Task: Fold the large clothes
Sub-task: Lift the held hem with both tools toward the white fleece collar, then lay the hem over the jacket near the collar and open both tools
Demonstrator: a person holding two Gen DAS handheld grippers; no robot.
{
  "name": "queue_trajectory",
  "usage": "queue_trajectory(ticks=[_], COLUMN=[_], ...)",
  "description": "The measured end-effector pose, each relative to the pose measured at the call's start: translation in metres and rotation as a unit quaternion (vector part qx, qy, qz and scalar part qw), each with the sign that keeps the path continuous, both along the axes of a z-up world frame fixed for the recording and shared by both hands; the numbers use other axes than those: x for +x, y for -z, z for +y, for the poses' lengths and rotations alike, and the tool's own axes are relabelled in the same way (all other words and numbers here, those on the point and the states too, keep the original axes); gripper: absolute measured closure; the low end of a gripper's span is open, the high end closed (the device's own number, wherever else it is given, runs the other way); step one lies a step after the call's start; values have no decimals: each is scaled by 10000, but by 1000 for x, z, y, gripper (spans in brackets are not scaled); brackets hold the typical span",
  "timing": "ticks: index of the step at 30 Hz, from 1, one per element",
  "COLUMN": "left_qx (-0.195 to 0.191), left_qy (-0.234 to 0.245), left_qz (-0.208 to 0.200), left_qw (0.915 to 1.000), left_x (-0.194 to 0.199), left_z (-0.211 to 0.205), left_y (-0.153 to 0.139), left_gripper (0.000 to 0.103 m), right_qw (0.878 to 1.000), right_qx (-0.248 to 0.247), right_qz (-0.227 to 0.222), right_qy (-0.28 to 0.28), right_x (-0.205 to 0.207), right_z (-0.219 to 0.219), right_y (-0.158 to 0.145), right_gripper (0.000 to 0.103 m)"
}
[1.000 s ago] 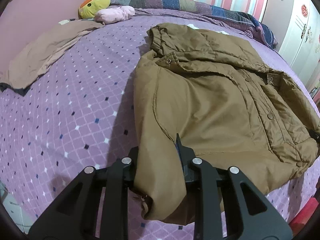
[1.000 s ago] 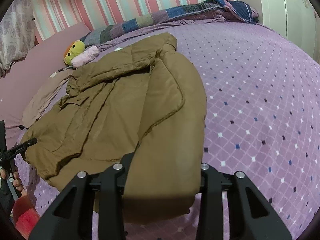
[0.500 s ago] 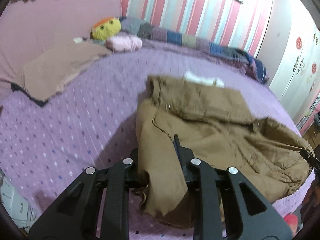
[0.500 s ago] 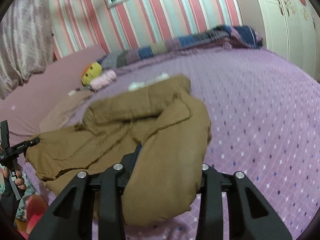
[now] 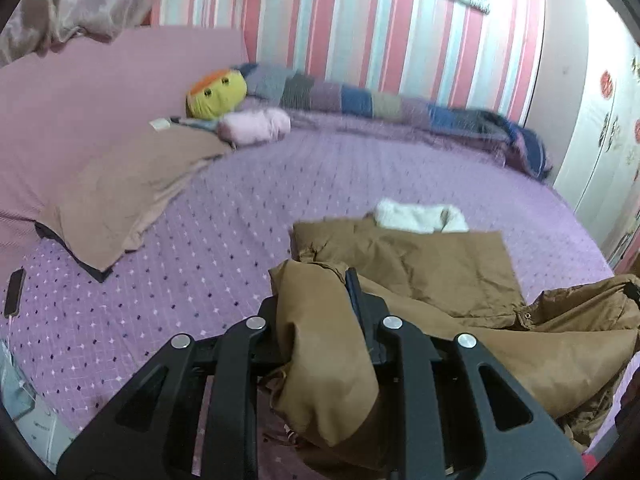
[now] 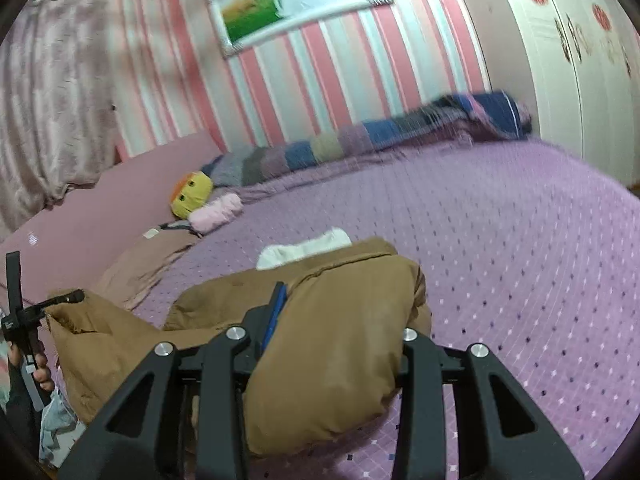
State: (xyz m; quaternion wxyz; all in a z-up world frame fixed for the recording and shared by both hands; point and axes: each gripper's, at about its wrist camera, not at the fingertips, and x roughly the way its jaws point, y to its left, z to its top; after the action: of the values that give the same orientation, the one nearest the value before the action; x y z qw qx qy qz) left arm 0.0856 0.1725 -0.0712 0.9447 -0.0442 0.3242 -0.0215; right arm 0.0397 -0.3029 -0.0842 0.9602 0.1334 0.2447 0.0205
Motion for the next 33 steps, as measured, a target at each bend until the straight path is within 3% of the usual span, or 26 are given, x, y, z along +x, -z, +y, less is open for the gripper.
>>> queue_trajectory(ticks=[3, 7, 10, 20, 23, 24, 28, 31, 33], left_qx=[275, 290, 326, 46, 1060, 1067, 414, 289, 296], left_qy=[-53, -320, -389, -499, -919, -913, -826, -818, -803], left_qz=[25, 163, 273, 406, 131, 199, 972, 1142, 1166], left_qw=[9996, 9989, 9983, 9979, 9900, 9899, 9910, 9897, 9895], left_x=[21, 59, 90, 201, 230, 238, 277, 285, 287], left_z=[-10, -15, -22, -31, -41, -39, -18, -13, -13], left_y=[3, 1, 2, 12, 32, 37, 83, 102, 104], left_gripper=[74, 68, 67, 66, 61, 60, 60, 59, 51], right_qw=[9998, 9980, 9982, 9947, 9915, 9905, 9835, 9791, 9771], right_qx=[144, 571, 478, 622, 625, 616, 335, 276, 364], right_qz=[103, 225, 341, 759, 1111, 1193, 1749, 1995, 2077], right_qy=[41, 126, 129, 303, 267, 283, 332, 295, 283], right_x=[24, 76, 116, 248, 280, 286, 315, 329, 336], right_z=[-3, -15, -8, -8, -11, -12, -11, -11, -14], right_y=[8, 11, 13, 25, 52, 60, 107, 130, 131], right_gripper=[66, 65, 65, 65, 65, 65, 64, 63, 61])
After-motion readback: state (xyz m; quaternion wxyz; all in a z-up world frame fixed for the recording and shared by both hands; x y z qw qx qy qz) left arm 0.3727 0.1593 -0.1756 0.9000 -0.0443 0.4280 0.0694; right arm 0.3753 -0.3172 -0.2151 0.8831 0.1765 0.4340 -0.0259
